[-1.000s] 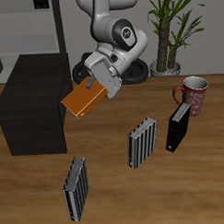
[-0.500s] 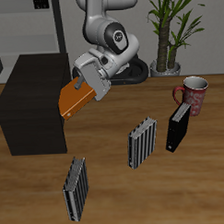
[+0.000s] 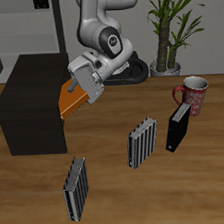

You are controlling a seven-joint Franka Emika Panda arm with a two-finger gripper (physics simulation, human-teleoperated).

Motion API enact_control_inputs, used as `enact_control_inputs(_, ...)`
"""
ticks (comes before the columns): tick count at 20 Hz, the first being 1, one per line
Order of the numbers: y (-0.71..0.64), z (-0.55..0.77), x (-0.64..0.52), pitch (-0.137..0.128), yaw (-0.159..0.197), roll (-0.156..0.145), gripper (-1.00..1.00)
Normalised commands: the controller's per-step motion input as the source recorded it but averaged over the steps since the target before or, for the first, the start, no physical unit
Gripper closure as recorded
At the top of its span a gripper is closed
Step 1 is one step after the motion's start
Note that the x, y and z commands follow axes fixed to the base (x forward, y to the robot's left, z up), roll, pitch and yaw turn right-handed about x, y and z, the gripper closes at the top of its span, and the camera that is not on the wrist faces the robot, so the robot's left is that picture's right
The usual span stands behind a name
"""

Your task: Place the orange book in the top region of the shelf

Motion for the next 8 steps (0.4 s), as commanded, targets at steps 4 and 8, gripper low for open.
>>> enact_control_inputs(4,-0.24,-0.09,0.08,0.026,-0.012,-0.047,1.00)
enact_control_inputs(8,-0.24,-0.08,0.11,0.033,-0.008,-0.043,1.00)
